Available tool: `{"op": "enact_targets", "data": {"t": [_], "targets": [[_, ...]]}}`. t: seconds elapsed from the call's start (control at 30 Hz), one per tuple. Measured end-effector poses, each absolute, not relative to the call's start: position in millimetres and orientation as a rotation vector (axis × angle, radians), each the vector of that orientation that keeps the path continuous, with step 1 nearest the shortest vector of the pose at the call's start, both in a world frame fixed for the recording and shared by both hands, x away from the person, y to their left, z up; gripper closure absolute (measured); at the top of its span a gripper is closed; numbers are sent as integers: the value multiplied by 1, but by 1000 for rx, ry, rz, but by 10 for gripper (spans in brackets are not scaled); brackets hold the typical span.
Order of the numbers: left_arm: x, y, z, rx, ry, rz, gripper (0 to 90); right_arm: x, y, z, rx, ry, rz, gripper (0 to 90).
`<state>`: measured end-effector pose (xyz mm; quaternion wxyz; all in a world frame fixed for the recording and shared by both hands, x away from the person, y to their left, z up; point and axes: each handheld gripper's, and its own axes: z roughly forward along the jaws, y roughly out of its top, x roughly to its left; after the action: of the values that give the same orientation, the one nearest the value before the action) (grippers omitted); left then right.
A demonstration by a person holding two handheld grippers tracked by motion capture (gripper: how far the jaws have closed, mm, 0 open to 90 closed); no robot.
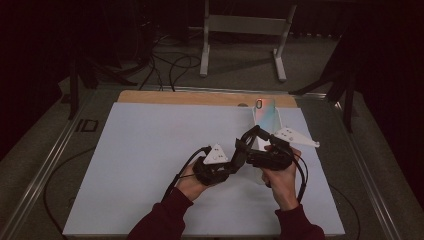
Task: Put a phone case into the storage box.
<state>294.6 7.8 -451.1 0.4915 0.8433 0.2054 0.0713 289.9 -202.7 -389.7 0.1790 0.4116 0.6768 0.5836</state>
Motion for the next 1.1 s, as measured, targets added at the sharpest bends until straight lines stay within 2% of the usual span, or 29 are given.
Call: {"op": "enact_targets", "data": {"t": [0.53,1.1], "targets": [[295,9,-451,2018,508,174,807,293,-208,-397,1211,1908,1678,103],[296,12,-450,2032,497,169,794,291,-205,-392,1194,1940,1647,139]]}}
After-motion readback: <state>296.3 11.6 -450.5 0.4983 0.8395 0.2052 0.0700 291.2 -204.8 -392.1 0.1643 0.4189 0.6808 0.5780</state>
